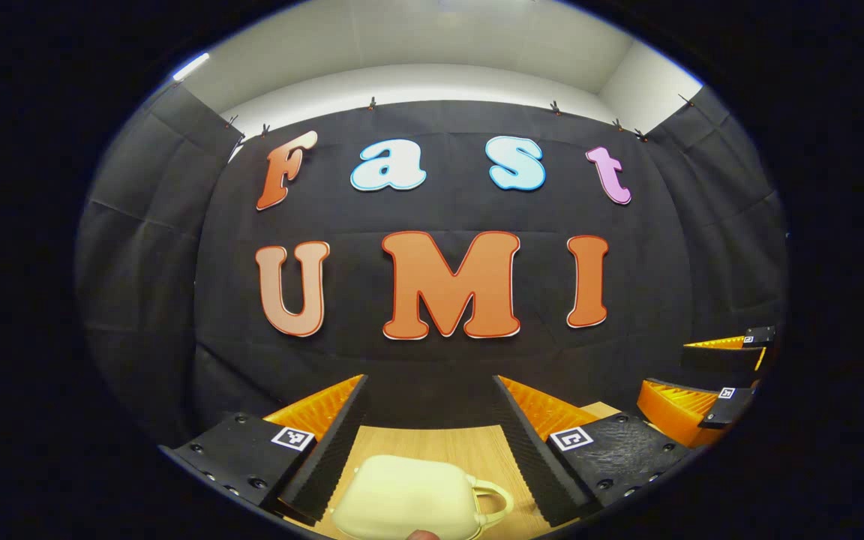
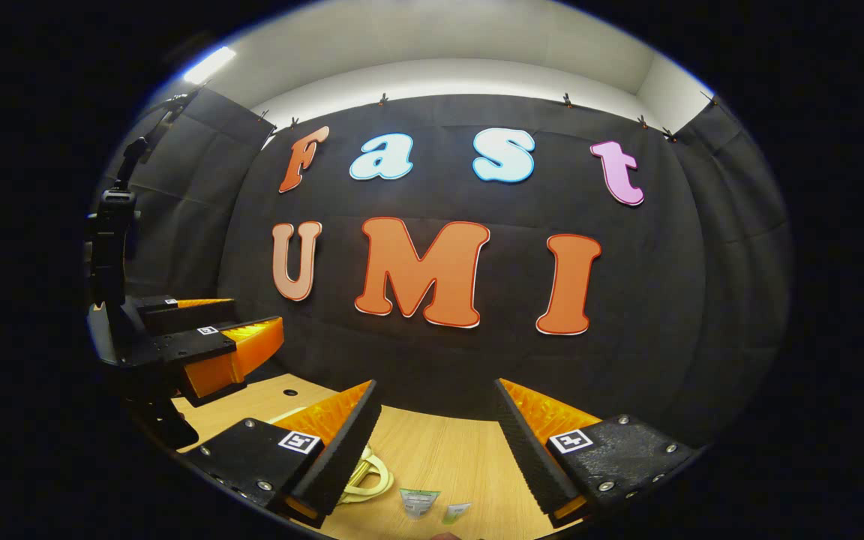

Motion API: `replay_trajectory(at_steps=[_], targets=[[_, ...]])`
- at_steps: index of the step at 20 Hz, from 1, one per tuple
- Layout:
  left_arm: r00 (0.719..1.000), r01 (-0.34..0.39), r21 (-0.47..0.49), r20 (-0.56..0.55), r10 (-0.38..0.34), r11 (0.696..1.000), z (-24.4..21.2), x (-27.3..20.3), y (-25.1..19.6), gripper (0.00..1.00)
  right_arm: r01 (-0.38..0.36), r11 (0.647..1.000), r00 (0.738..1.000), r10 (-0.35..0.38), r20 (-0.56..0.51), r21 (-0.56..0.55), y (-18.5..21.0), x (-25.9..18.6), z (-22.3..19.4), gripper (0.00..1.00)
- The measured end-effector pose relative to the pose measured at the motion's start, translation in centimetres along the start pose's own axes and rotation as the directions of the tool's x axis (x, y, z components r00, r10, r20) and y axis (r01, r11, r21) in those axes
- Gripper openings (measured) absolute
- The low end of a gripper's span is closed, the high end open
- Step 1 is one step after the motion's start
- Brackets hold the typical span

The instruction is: First open the suitcase, pack the skin care products into it, and then close the suitcase.

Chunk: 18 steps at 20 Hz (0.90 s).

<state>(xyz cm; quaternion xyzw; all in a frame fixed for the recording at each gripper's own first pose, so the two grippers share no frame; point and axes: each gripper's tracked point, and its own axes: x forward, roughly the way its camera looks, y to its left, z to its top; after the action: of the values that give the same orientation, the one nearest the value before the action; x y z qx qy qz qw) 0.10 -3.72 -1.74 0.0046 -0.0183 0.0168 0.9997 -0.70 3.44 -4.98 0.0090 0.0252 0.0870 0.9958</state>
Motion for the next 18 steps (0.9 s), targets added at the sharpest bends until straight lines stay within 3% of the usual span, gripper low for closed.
replay_trajectory(at_steps=[2, 4, 6, 9, 12, 15, 18], targets=[[0.999, 0.042, -0.043, 0.021, -0.041, 0.998, 0.3, -0.1, -1.2, 0.98, -0.005, 1.0, 1.0, 0.005, -0.008, 0.005, -0.2, 0.2, -0.3, 0.92], [1.0, 0.027, -0.045, 0.003, -0.027, 0.999, -0.6, 0.0, -0.7, 0.98, 0.002, 1.0, 1.0, -0.002, -0.02, 0.005, -0.9, 0.3, -0.8, 0.95], [0.999, 0.001, 0.012, -0.047, -0.001, 1.0, -2.5, 0.2, -0.1, 0.97, 0.016, 1.0, 0.999, -0.016, -0.036, 0.008, -1.8, 0.2, -1.3, 0.95], [0.993, 0.074, 0.042, -0.096, -0.07, 0.996, -5.1, 0.3, -2.0, 0.99, 0.024, 1.0, 0.999, -0.024, -0.036, 0.001, -3.1, 0.2, -1.5, 0.95], [0.982, 0.096, 0.126, -0.175, -0.074, 0.987, -8.7, 0.1, -2.0, 0.98, 0.068, 0.997, 0.997, -0.069, -0.033, -0.026, -5.3, 0.1, -1.6, 0.95], [0.962, 0.171, 0.237, -0.251, -0.11, 0.956, -11.9, 0.1, -3.7, 0.98, 0.094, 0.996, 0.994, -0.094, -0.046, 0.0, -6.6, 0.3, -2.1, 0.95], [0.942, 0.251, 0.354, -0.303, -0.143, 0.901, -15.0, 0.2, -5.0, 0.98, 0.115, 0.993, 0.992, -0.115, -0.052, 0.0, -7.4, 0.2, -2.6, 0.95]])
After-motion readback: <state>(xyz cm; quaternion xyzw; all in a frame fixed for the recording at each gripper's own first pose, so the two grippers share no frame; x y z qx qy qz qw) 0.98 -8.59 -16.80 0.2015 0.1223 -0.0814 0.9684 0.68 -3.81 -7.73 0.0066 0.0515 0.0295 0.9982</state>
